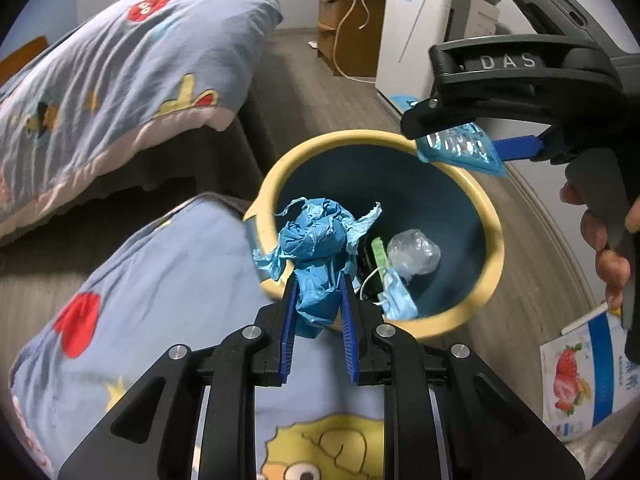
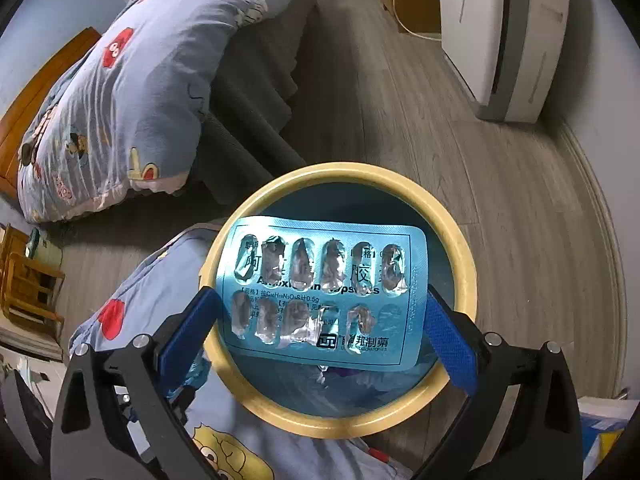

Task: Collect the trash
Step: 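Carry the mask and blister pack over the bin and open left tool, then lower the blister pack into the bin and open the right tool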

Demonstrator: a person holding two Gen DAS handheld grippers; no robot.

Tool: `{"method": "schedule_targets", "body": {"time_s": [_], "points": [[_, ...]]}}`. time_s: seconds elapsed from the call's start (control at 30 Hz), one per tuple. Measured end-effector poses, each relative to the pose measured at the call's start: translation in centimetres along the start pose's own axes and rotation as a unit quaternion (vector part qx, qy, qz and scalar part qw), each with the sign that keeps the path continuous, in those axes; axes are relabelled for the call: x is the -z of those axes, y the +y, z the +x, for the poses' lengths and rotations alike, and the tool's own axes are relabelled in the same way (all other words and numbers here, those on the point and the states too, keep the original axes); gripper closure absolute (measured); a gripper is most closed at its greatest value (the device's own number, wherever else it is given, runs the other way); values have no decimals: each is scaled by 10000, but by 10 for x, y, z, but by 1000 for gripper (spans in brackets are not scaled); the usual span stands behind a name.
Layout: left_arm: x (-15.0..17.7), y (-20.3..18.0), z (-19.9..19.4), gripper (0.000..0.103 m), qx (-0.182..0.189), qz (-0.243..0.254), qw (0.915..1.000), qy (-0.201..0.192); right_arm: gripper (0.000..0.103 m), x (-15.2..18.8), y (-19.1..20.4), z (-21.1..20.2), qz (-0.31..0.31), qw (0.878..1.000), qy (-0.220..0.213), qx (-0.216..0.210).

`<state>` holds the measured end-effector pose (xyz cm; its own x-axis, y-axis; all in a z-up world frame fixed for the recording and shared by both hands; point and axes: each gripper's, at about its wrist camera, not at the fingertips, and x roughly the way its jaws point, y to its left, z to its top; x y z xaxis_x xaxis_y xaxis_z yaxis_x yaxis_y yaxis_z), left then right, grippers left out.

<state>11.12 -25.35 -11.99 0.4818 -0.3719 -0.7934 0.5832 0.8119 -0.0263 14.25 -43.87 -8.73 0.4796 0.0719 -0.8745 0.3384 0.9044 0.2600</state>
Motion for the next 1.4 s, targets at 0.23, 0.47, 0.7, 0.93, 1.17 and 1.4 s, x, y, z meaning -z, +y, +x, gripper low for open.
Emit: {"method": "schedule_targets", "body": {"time_s": [0.23,0.47,0.7,0.93,1.17,1.4], "points": [[-4,5,10,80,67,-57,9999,-78,6,-5,-10,5,492,9984,-54,-267],[-3,4,8,61,99,-12,9997,-202,6,-7,0,12,507,9978,37,-420],[0,7,-1,52,44,-154,9996,-238,6,-4,8,9,366,9985,71,-406],[6,8,-12,52,10,-190,9995,-261,6,4,16,5,114,9995,60,-294],[6,3,-22,52,-69,-68,9994,-341,6,11,19,14,-69,9996,229,-138],[4,-2,-20,52,-9,-2,9994,-359,6,13,10,19,366,9967,403,-603]]}}
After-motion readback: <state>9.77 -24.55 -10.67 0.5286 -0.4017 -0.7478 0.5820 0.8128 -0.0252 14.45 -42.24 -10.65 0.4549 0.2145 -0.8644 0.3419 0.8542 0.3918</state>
